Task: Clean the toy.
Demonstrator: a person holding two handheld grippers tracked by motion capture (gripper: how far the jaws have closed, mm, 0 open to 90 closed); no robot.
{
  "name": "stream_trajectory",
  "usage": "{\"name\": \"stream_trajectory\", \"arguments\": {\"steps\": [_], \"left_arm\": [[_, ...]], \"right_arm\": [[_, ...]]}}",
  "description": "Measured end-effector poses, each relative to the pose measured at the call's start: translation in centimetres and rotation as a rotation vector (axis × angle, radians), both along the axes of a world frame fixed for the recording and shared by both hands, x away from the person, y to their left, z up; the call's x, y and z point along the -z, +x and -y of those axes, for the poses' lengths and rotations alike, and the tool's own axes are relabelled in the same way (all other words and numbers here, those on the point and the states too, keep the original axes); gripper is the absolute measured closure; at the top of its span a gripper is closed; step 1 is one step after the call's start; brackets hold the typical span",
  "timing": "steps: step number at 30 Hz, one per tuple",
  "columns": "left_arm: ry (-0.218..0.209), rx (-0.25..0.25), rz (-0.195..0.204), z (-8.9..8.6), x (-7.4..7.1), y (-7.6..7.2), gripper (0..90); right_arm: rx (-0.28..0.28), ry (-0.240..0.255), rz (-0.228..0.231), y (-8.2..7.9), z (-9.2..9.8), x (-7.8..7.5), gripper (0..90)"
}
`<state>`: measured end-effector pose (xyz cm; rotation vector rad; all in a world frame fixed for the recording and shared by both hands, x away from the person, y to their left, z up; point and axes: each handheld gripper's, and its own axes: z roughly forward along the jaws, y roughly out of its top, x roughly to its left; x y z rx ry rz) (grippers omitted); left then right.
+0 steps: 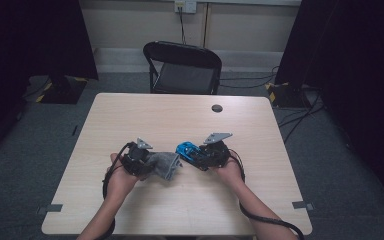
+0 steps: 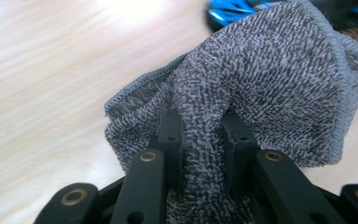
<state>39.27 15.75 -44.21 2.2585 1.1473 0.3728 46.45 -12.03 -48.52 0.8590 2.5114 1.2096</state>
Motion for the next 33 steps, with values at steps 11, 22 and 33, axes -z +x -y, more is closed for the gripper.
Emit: {"name": "stream_trajectory", "arguments": {"steps": [11, 22, 33], "left_arm": [[-0.02, 0.076, -0.019, 2.5, 0.6, -1.5, 72.5], [-0.04, 0.145, -0.052, 4.9, 1.0, -2.3, 72.4], [-0.065, 0.275, -0.105, 9.0, 1.9, -3.5, 70.9]], "right_arm": [[0.012, -0.006, -0.011, 0.0, -0.5, -0.1, 35.5], [-0.005, 0.001, -0.003, -0.1, 0.2, -1.5, 31.2], [-0.012, 0.041, 0.006, -1.6, 2.3, -3.3, 29.9]]}}
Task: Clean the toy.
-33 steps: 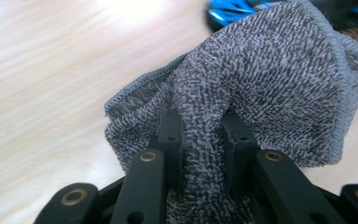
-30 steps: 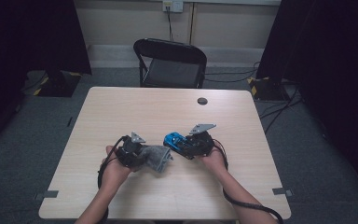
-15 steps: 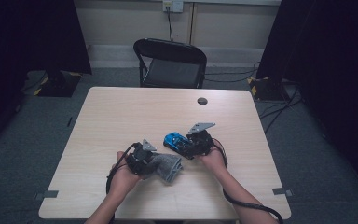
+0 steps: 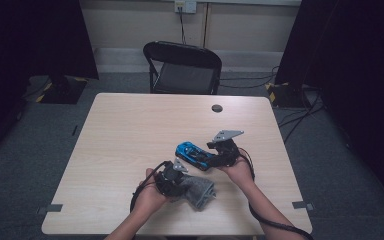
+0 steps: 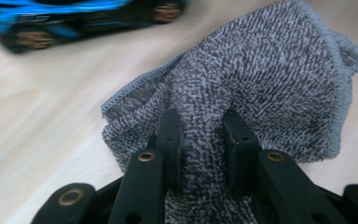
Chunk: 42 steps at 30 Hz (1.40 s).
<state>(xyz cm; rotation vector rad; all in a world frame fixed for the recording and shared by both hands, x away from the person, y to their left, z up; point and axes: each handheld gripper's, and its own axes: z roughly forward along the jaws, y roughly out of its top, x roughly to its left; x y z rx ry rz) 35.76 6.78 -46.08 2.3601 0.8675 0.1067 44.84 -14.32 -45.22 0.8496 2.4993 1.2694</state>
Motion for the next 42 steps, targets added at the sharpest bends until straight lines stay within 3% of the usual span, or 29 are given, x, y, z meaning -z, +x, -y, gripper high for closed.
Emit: {"name": "stream_trajectory", "arguments": {"steps": [3, 6, 11, 15, 18, 24, 31, 35, 42], "left_arm": [[-0.02, 0.025, 0.0, 0.3, -0.1, -0.1, 66.8], [-0.055, 0.043, 0.02, 0.1, -0.3, 0.0, 56.1], [-0.102, 0.061, 0.033, -1.2, -0.9, 0.3, 34.8], [-0.11, 0.064, 0.054, -2.5, -1.0, 0.6, 27.4], [-0.115, 0.045, 0.05, -3.4, -1.0, 0.9, 27.2], [-0.123, 0.03, 0.032, -4.6, -1.0, 0.7, 36.0], [-0.144, -0.003, 0.037, -5.6, -0.9, 0.6, 39.2], [-0.156, 0.004, 0.039, -5.6, -0.9, 0.8, 38.0], [-0.17, 0.002, 0.102, -5.5, -0.9, 1.8, 30.6]], "right_arm": [[-0.002, 0.007, 0.001, -0.4, 0.2, -0.2, 29.7], [0.003, 0.017, -0.012, -0.7, 0.5, -0.4, 29.0], [-0.007, 0.012, -0.019, -1.7, 1.0, -0.3, 27.9], [-0.03, 0.005, -0.032, -2.9, 1.4, -0.4, 27.6], [-0.06, 0.017, -0.036, -4.0, 1.5, -0.8, 30.2], [-0.156, 0.03, -0.048, -6.3, 0.5, -1.1, 39.8], [-0.256, -0.005, -0.072, -8.3, -1.6, 0.4, 46.2], [-0.243, -0.036, -0.086, -8.6, -2.0, 1.8, 45.5], [-0.232, -0.1, -0.074, -9.0, -1.8, 3.5, 34.5]]}}
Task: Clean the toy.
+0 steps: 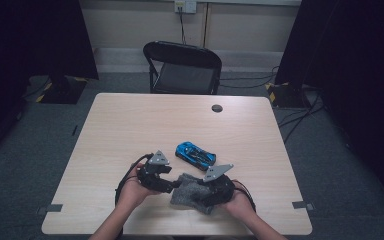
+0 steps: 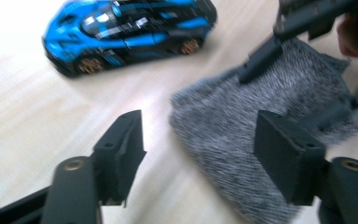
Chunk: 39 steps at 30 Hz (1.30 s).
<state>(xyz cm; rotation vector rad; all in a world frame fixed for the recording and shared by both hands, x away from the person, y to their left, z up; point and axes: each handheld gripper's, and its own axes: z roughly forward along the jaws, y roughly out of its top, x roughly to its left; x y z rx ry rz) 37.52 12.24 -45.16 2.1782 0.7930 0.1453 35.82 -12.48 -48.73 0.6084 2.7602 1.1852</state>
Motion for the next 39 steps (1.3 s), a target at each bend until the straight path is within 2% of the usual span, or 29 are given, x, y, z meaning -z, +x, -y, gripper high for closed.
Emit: {"name": "stream_trajectory", "arguments": {"steps": [3, 5, 6, 8, 11, 17, 20, 21, 25, 27, 31, 34, 39], "left_arm": [[-0.009, -0.001, 0.024, 0.3, -0.1, 0.7, 29.2], [0.012, 0.001, 0.047, 0.6, -0.1, 1.3, 27.2], [0.02, 0.008, 0.056, 0.7, -0.1, 1.6, 26.2], [-0.001, -0.001, 0.055, 0.8, 0.0, 2.6, 25.9], [-0.032, -0.018, 0.049, 1.2, 0.4, 4.1, 25.5], [-0.028, -0.022, 0.051, 2.9, 0.9, 6.9, 23.8], [-0.034, -0.006, 0.054, 3.9, 0.8, 7.8, 23.1], [-0.02, -0.004, 0.06, 4.2, 0.7, 8.1, 22.5], [-0.019, 0.002, 0.063, 5.4, 0.8, 9.0, 19.8], [0.005, 0.005, 0.064, 5.9, 0.9, 9.4, 19.6], [0.022, -0.002, 0.04, 6.6, 1.4, 10.2, 16.3], [0.035, -0.004, 0.028, 6.9, 1.8, 10.3, 15.3], [0.077, 0.029, 0.046, 7.5, 2.4, 10.1, 12.8]], "right_arm": [[-0.006, -0.028, 0.049, -0.7, -0.3, 0.2, 33.1], [-0.007, -0.044, 0.08, -1.0, -0.5, 0.4, 33.8], [0.001, -0.042, 0.083, -1.1, -0.5, 0.5, 34.8], [0.008, -0.045, 0.082, -1.1, -0.5, 0.5, 37.8], [0.026, -0.061, 0.079, -1.2, -0.5, 0.3, 48.2], [0.048, -0.084, 0.07, -1.4, 0.1, 0.0, 64.4], [0.058, -0.085, 0.063, -1.5, 0.6, -0.1, 67.3], [0.061, -0.086, 0.06, -1.5, 0.8, -0.2, 67.7], [0.071, -0.093, 0.06, -1.6, 1.4, -0.3, 69.0], [0.083, -0.094, 0.06, -1.6, 1.8, -0.3, 69.1], [0.119, -0.091, 0.042, -1.5, 2.8, -0.5, 70.4], [0.134, -0.088, 0.038, -1.3, 3.5, -0.5, 70.5], [0.157, -0.092, 0.046, -1.0, 4.2, -0.5, 70.2]]}}
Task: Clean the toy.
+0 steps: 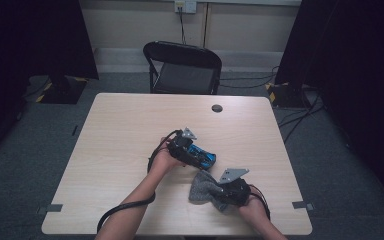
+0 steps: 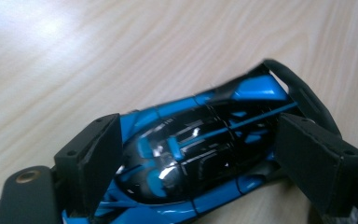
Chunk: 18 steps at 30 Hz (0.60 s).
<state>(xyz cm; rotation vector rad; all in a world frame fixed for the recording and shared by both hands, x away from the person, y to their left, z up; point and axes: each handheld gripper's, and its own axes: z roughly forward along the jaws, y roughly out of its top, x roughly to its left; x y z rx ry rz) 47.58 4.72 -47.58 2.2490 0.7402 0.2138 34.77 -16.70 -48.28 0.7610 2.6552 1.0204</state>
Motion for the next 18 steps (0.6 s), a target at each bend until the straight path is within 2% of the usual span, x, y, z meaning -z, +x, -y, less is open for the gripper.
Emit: {"name": "stream_trajectory", "arguments": {"steps": [2, 4, 5, 10, 12, 18], "left_arm": [[0.007, 0.009, 0.01, 0.18, 0.04, 0.05, 12.6], [0.017, -0.001, 0.004, 0.26, 0.11, 0.19, 11.8], [0.016, -0.012, -0.008, 0.29, 0.18, 0.32, 10.0], [0.013, 0.009, -0.005, 0.41, 0.51, 0.66, 4.2], [0.014, -0.007, -0.013, 0.43, 0.64, 0.77, 0.2], [0.019, -0.018, -0.036, 0.18, 0.58, 1.04, 0.0]], "right_arm": [[0.0, -0.001, -0.002, 0.08, 0.14, -0.01, 70.1], [0.0, 0.001, -0.005, 0.12, 0.15, 0.0, 70.0], [-0.002, -0.001, -0.003, 0.13, 0.14, 0.0, 70.0], [-0.002, 0.002, -0.01, 0.17, 0.18, 0.0, 69.9], [0.003, 0.005, -0.014, 0.17, 0.16, 0.01, 69.8], [-0.002, 0.007, -0.017, 0.3, 0.24, 0.03, 69.7]]}}
